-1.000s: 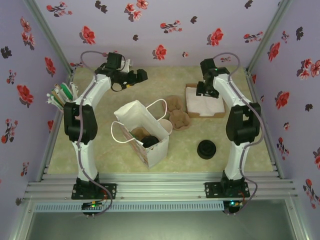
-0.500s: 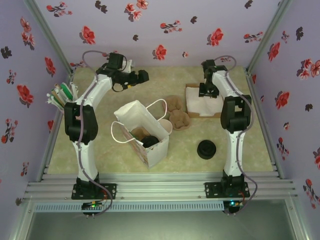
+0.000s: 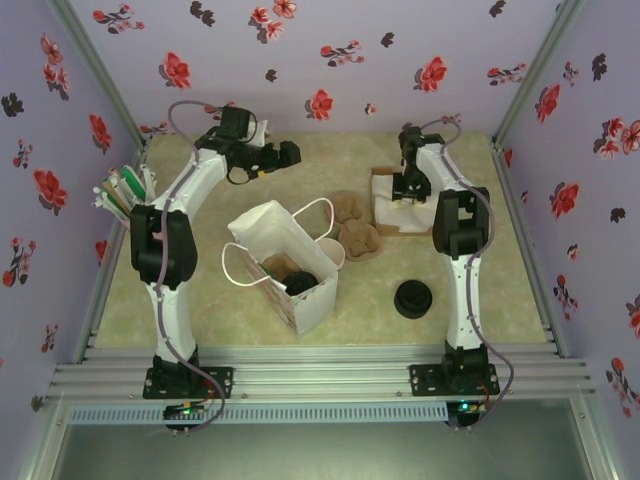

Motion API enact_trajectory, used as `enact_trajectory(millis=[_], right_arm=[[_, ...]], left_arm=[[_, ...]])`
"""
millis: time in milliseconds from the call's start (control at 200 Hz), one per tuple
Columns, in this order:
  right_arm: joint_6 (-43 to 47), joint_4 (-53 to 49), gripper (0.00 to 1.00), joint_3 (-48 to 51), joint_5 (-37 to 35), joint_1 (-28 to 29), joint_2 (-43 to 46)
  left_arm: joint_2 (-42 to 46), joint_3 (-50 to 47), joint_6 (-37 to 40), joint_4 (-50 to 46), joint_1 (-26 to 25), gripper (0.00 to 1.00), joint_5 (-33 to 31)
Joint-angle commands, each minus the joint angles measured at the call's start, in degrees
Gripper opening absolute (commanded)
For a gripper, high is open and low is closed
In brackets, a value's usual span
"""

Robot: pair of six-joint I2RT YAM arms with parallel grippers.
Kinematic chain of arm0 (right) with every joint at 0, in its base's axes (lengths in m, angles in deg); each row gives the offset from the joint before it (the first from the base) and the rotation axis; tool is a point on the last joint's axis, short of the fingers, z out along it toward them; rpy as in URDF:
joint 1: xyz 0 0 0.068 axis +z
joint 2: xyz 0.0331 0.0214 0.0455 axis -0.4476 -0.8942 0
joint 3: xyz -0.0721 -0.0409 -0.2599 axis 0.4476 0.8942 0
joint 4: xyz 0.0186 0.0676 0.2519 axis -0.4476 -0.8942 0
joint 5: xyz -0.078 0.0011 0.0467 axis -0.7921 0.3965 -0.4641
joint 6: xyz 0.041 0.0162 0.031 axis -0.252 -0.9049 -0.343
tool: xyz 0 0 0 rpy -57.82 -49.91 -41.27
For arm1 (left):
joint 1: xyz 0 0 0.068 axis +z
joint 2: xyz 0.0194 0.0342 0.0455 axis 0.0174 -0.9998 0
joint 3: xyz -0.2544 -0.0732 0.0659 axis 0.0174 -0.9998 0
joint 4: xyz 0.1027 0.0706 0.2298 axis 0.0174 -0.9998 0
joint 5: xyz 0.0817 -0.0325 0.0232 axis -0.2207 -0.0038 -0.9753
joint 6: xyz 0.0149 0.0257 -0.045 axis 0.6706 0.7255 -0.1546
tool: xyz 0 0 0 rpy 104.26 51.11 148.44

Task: Pack the takeout coffee

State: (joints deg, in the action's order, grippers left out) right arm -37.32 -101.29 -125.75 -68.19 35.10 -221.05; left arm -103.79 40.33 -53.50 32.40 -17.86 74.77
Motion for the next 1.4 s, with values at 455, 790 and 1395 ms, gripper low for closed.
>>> enact_trajectory(millis=[455,790,1395], right_arm=[[-0.43,-4.07,0.38,-2.54,0.16,1.04,1.69],[-0.68,-4.12,0.32,-2.67,0.29,1.23,2.40],[-0.91,-4.52,0.28,-2.50,-0.75,1.41,5.06]], left_arm=[[0.09,1.26,1.82,-1.56,-0.56,0.99,1.15],[0.24,0.82,2.12,-1.71,-0.55,0.99,1.25],[0.88,0.20,2.34,-1.70,-0.56,0.99,1.26]])
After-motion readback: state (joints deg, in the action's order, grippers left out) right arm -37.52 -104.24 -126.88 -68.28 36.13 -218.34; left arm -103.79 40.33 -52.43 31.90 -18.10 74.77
